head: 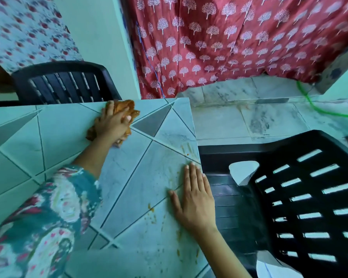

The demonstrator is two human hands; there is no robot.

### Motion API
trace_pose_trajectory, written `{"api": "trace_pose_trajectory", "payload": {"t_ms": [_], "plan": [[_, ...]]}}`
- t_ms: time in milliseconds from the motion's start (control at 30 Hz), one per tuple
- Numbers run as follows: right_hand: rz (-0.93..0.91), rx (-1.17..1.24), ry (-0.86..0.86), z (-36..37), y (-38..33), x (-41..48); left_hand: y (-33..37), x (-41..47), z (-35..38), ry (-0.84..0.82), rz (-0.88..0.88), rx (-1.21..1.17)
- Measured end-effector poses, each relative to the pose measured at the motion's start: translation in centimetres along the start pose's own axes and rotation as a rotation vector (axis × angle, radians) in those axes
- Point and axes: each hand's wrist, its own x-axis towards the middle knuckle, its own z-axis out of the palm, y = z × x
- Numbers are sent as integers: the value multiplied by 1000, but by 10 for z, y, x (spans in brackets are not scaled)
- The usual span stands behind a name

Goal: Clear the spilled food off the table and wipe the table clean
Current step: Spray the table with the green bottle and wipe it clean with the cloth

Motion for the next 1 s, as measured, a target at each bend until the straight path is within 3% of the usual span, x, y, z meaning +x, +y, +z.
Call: {"api": "trace_pose_trajectory", "payload": {"t_ms": [67,233,367,400,467,533,600,633,800,933,1000], "plan": [[8,-7,3,0,-2,-6,44,-5,5,-5,54,1],[7,-7,-2,-1,-2,-5,118,-62,38,-64,552,34],[15,13,-11,-2,-1,-16,60,-95,29,-85,1099,-56],[11,14,-6,-2,0,-23,33,-88,27,-89,1144,-78],[6,11,6,-4,0,-37,-10,-61,22,-42,953,-102],[15,16,10,-5,0,-48,-18,-33,18,20,563,-79],[21,18,17,-5,1,-51,13,-21,18,17,217,-28],[24,20,15,-5,1,-51,36,-22,19,7,171,-11],[27,11,12,-7,0,-51,119,-79,40,-81,599,32],[28,-5,-8,-9,-1,-52,75,-118,34,-131,1007,-3],[26,-3,-9,-10,-2,-51,26,-108,24,-157,1026,-72]]}}
